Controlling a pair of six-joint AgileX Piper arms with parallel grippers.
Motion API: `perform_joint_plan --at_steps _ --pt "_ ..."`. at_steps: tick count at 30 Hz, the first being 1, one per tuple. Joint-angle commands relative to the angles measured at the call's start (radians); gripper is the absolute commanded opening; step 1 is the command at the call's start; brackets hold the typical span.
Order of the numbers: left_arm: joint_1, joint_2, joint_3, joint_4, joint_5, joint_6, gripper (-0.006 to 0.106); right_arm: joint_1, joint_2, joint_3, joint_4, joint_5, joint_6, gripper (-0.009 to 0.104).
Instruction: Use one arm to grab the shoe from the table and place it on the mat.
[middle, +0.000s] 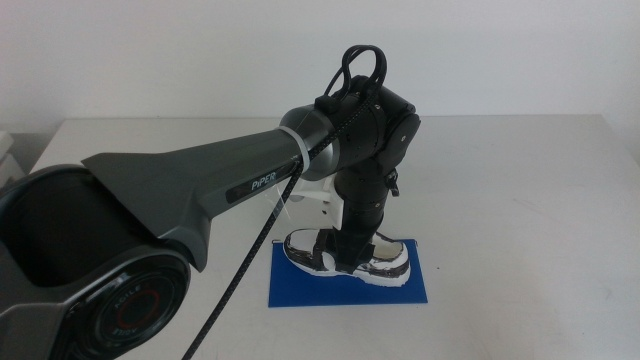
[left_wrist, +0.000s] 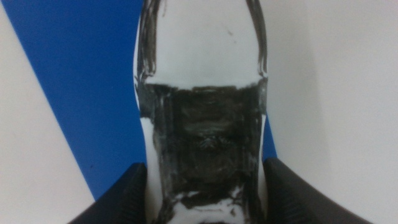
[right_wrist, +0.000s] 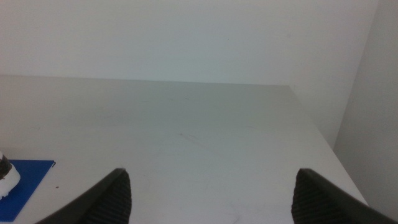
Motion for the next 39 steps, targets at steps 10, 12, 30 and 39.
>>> perform_joint_plan --at_steps 10,12,30,39 --pt "0.001 -0.069 -0.026 -0.035 0.096 -0.023 0.073 -0.005 -0.02 -0.01 -0.008 -0.079 -0.013 0.066" --pt "0.001 -0.082 -0.026 -0.023 0.096 -0.023 0.074 -0.005 -0.02 -0.01 -0.008 -0.079 -0.013 0.066" --pt "0.002 -0.195 -0.026 -0.015 0.096 -0.023 0.074 -0.005 -0.02 -0.01 -0.008 -0.079 -0.013 0.066" --pt "0.002 -0.306 -0.028 0.061 0.096 -0.022 0.074 -0.005 -0.02 -0.01 -0.008 -0.079 -0.013 0.066"
